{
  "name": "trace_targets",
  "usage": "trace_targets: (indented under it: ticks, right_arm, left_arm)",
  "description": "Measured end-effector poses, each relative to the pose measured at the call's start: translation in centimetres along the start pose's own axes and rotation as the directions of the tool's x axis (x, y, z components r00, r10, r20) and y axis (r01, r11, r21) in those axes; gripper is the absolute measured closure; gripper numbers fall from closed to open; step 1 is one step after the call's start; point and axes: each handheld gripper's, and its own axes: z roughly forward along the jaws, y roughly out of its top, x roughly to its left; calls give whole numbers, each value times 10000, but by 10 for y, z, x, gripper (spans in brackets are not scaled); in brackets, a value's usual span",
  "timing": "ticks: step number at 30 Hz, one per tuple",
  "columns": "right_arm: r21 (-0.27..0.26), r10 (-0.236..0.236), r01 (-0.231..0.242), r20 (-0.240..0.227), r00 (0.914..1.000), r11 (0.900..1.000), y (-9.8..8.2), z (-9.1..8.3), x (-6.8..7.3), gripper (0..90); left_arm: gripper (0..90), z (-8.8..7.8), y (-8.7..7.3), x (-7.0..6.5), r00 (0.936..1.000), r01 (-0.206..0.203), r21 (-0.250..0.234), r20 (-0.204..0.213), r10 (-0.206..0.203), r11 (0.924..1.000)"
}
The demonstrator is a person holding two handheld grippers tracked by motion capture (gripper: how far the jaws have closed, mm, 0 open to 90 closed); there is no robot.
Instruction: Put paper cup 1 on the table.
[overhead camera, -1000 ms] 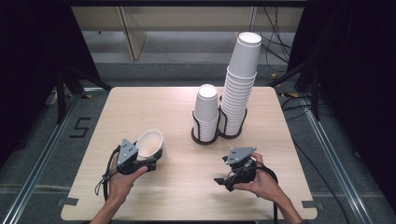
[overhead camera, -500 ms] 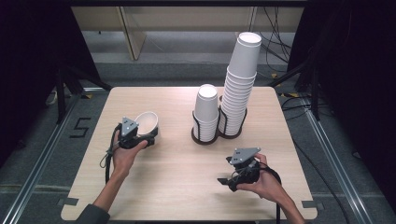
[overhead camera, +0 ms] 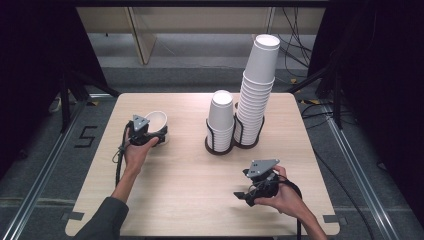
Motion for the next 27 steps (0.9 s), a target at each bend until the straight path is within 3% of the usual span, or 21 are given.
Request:
trace_targets:
  ticks: [6,9,13,14,15,22,27]
  right_arm:
    - [59,132,-132,-6,9999,9999,-2,0,1,186]
    - [7,18,-18,2,10000,10000,-2,0,1,186]
    - [-18,-88,88,22,10000,10000,-2,-1,0,186]
    - [11,201,-201,-51,9998,9998,-3,-1,1,186]
    - [-31,20,-20,-66,10000,10000,-3,-1,0,186]
    - [14,29,-29,7,10000,10000,-4,-3,0,186]
    - [-96,140,-140,55,9999,9999,-5,-5,-2,186]
  left_arm:
    - [109,7,0,-2,9990,-385,40,-217,386,9992]
    - [103,7,-3,-3,9986,-508,76,-135,509,9987]
    - [110,5,-7,-2,9995,-294,90,148,293,9995]
    - [116,4,-8,-2,9995,-293,188,139,290,9994]
    - [133,3,-9,-2,9994,-321,261,150,317,9991]
    - [143,-4,-15,-1,9980,-532,721,368,506,9960]
    - [144,-16,-19,0,9994,-210,941,286,184,9953]
